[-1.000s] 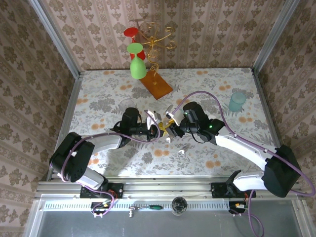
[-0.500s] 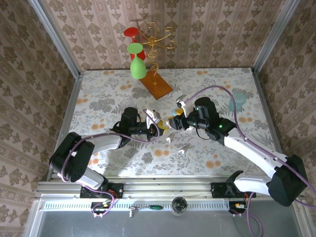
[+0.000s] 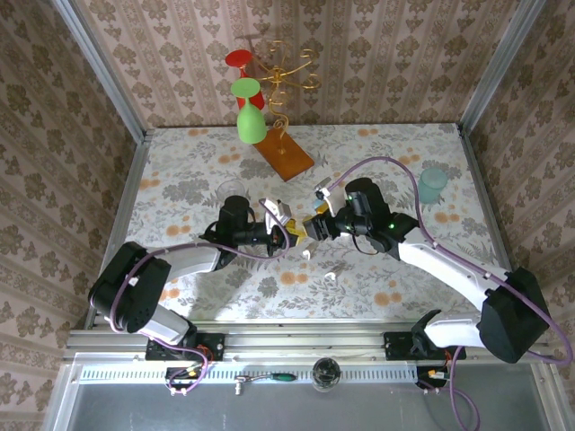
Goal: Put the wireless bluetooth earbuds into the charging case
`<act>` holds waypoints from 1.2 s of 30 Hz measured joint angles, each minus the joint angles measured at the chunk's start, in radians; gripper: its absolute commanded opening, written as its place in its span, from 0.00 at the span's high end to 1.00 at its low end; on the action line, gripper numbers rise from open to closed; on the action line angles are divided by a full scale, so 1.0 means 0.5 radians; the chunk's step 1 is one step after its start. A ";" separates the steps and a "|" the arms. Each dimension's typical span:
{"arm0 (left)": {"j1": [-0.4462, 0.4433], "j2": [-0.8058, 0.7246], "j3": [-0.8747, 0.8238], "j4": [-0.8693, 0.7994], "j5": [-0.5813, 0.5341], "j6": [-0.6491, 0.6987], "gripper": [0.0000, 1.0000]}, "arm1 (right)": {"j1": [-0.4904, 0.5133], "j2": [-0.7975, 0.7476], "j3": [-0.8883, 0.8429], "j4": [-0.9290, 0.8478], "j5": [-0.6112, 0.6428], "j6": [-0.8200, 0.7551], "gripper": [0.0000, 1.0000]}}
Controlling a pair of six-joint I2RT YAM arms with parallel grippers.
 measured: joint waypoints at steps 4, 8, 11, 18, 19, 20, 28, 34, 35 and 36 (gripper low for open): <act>0.000 0.000 -0.001 -0.001 0.000 -0.001 1.00 | 0.002 0.031 0.004 0.000 0.007 0.001 0.40; 0.000 -0.001 -0.002 0.014 0.005 -0.007 1.00 | 0.003 0.063 0.026 -0.003 0.047 0.002 0.39; 0.000 -0.001 -0.004 0.032 0.005 -0.008 1.00 | 0.003 0.082 0.055 -0.018 0.095 0.004 0.38; 0.010 -0.001 -0.014 0.074 0.001 -0.014 1.00 | 0.005 0.088 0.071 -0.034 0.117 0.043 0.29; 0.010 -0.001 -0.016 0.079 0.000 -0.014 1.00 | 0.003 0.085 0.071 -0.033 0.110 0.052 0.28; 0.010 -0.001 -0.018 0.088 -0.001 -0.014 1.00 | 0.003 0.080 0.071 -0.033 0.108 0.065 0.26; 0.016 -0.001 -0.026 0.121 0.001 -0.019 1.00 | -0.042 -0.053 0.070 -0.008 0.028 0.149 0.24; 0.075 -0.012 -0.096 0.203 -0.011 -0.031 1.00 | -0.063 -0.055 0.043 -0.008 0.005 0.188 0.26; 0.095 -0.016 -0.117 0.225 -0.014 -0.039 1.00 | -0.066 -0.055 0.038 -0.008 0.002 0.204 0.26; 0.122 -0.020 -0.140 0.250 -0.019 -0.052 1.00 | -0.076 -0.055 0.035 -0.007 0.001 0.224 0.27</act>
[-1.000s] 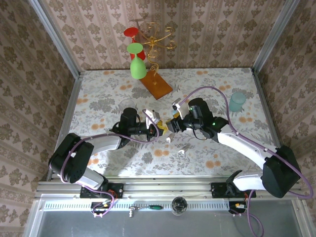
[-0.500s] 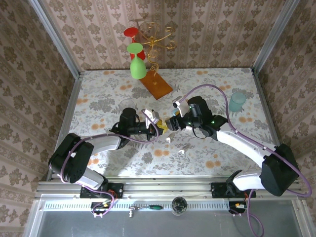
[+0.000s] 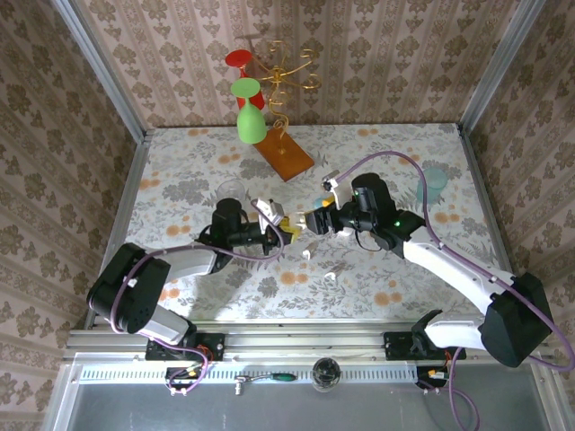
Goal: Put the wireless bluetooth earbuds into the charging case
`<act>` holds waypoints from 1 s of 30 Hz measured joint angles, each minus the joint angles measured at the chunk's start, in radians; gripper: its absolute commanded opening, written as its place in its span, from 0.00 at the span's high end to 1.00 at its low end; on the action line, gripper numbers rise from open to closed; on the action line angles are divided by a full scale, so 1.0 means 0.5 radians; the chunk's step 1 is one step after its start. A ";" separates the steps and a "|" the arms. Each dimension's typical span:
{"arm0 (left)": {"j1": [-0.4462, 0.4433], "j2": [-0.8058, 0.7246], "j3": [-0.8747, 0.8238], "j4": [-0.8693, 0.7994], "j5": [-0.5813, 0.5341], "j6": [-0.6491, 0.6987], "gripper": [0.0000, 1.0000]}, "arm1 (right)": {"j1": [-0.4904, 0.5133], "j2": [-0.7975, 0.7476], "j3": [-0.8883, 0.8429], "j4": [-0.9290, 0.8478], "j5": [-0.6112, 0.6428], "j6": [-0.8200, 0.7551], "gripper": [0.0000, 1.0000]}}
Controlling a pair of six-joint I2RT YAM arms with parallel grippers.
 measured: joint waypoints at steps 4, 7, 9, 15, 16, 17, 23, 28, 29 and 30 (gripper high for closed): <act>0.130 -0.050 -0.102 0.108 -0.040 -0.062 1.00 | -0.053 0.012 0.000 0.019 0.018 0.101 0.28; 0.198 -0.137 -0.158 0.171 -0.060 -0.113 1.00 | -0.075 0.100 0.033 -0.008 0.091 0.156 0.30; 0.239 -0.201 -0.183 0.214 -0.066 -0.140 1.00 | -0.078 0.196 0.087 -0.064 0.139 0.182 0.33; 0.343 -0.471 -0.283 0.240 -0.214 -0.192 1.00 | -0.032 0.558 0.338 -0.198 0.215 0.210 0.41; 0.356 -0.523 -0.296 0.232 -0.236 -0.195 1.00 | -0.010 0.617 0.384 -0.214 0.218 0.208 0.41; 0.369 -0.570 -0.304 0.222 -0.250 -0.197 1.00 | 0.013 0.671 0.427 -0.224 0.225 0.202 0.41; 0.504 -0.765 -0.367 0.158 -0.430 -0.230 1.00 | 0.138 1.022 0.717 -0.243 0.309 0.157 0.36; 0.597 -0.811 -0.414 0.149 -0.571 -0.286 1.00 | 0.257 1.324 0.980 -0.272 0.430 0.094 0.34; 0.610 -0.813 -0.419 0.150 -0.603 -0.301 1.00 | 0.278 1.375 1.027 -0.275 0.448 0.082 0.34; 0.626 -0.817 -0.428 0.152 -0.636 -0.320 1.00 | 0.303 1.438 1.087 -0.286 0.475 0.077 0.34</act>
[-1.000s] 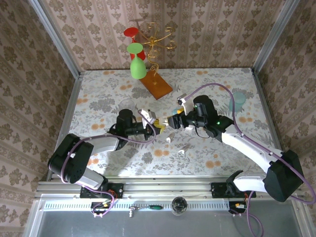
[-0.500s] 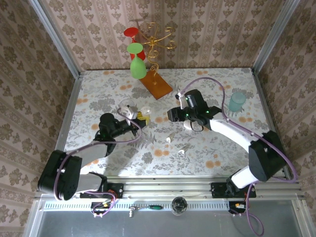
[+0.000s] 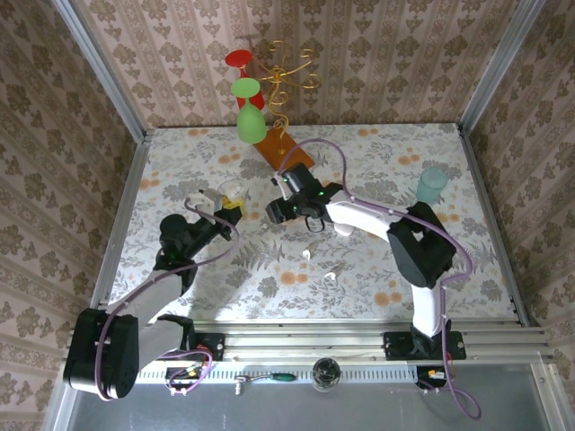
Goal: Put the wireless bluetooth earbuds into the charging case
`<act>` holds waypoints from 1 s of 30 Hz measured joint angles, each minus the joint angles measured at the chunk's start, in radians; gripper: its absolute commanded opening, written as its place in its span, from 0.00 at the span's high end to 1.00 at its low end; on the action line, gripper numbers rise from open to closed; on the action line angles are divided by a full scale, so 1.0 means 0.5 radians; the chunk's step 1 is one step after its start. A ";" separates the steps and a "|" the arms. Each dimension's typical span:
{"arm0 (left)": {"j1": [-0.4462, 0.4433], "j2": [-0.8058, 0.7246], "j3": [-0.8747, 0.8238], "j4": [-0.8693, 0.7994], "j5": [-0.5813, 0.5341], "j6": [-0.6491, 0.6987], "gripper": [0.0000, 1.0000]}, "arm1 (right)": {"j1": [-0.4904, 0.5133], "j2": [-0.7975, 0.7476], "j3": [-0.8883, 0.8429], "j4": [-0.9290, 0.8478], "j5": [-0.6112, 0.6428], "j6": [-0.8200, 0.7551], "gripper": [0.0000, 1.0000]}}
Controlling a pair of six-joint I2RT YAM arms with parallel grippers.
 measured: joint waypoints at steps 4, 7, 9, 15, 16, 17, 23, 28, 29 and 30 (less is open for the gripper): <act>0.074 -0.022 -0.040 0.008 -0.163 -0.080 1.00 | 0.092 0.241 0.244 -0.047 0.104 -0.037 0.33; 0.105 -0.092 -0.041 -0.058 -0.305 -0.124 1.00 | 0.158 0.386 0.385 -0.067 0.193 -0.087 0.33; 0.114 -0.156 -0.040 -0.144 -0.407 -0.153 1.00 | 0.188 0.462 0.457 -0.085 0.241 -0.116 0.33; 0.134 -0.279 -0.016 -0.437 -0.655 -0.197 1.00 | 0.245 0.627 0.604 -0.154 0.348 -0.182 0.33; 0.137 -0.284 -0.016 -0.466 -0.668 -0.198 1.00 | 0.249 0.644 0.614 -0.162 0.372 -0.199 0.33; 0.137 -0.284 -0.016 -0.484 -0.677 -0.200 1.00 | 0.249 0.656 0.619 -0.172 0.390 -0.209 0.33; 0.137 -0.284 -0.014 -0.570 -0.689 -0.213 1.00 | 0.254 0.671 0.620 -0.224 0.493 -0.249 0.38; 0.138 -0.278 -0.002 -0.578 -0.688 -0.213 1.00 | 0.263 0.637 0.571 -0.236 0.525 -0.257 0.43; 0.138 -0.275 0.002 -0.578 -0.688 -0.212 1.00 | 0.262 0.616 0.546 -0.249 0.525 -0.257 0.44; 0.139 -0.274 0.006 -0.580 -0.688 -0.212 1.00 | 0.260 0.597 0.523 -0.268 0.525 -0.257 0.45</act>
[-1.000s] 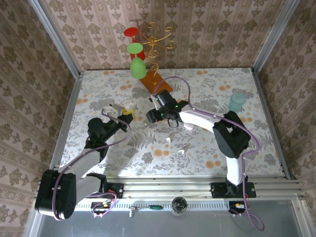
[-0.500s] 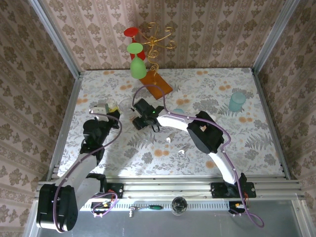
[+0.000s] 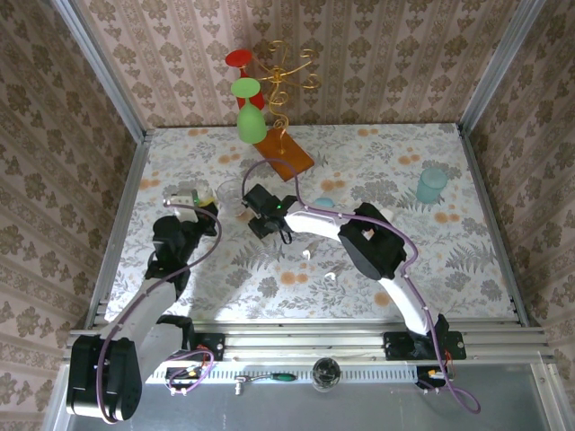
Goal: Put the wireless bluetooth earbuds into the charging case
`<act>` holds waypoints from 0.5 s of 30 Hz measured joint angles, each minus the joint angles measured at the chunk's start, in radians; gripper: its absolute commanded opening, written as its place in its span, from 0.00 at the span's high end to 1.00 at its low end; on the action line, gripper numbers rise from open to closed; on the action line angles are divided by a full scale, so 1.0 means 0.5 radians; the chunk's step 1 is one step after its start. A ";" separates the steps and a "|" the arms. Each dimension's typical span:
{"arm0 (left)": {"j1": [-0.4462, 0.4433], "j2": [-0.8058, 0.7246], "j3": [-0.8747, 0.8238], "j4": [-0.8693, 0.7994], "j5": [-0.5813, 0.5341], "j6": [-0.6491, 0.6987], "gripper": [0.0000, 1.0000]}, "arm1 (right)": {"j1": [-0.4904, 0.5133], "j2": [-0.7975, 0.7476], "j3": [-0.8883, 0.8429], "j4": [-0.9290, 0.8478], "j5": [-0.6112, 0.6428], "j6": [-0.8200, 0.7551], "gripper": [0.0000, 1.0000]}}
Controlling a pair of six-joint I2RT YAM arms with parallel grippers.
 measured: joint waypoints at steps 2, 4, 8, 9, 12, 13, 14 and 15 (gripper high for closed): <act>0.002 -0.001 0.007 -0.008 0.000 0.001 1.00 | -0.008 -0.023 -0.015 -0.054 -0.002 0.002 0.49; 0.002 -0.001 0.014 -0.025 0.000 0.001 1.00 | -0.017 -0.027 -0.015 -0.083 -0.006 0.009 0.52; 0.002 -0.001 0.015 -0.044 0.003 0.001 1.00 | -0.033 -0.027 -0.014 -0.095 -0.053 0.023 0.56; 0.002 -0.001 0.017 -0.053 0.008 0.001 1.00 | -0.035 -0.027 -0.011 -0.102 -0.063 0.033 0.59; 0.002 -0.001 0.018 -0.069 0.018 0.001 1.00 | -0.040 -0.013 0.033 -0.162 -0.083 0.066 0.66; 0.002 -0.001 0.018 -0.072 0.023 0.000 1.00 | -0.043 -0.003 0.054 -0.177 -0.093 0.070 0.70; 0.002 -0.001 0.019 -0.074 0.024 0.001 1.00 | -0.046 0.008 0.076 -0.192 -0.104 0.079 0.72; 0.002 -0.001 0.021 -0.076 0.025 0.001 1.00 | -0.047 0.011 0.083 -0.199 -0.111 0.091 0.74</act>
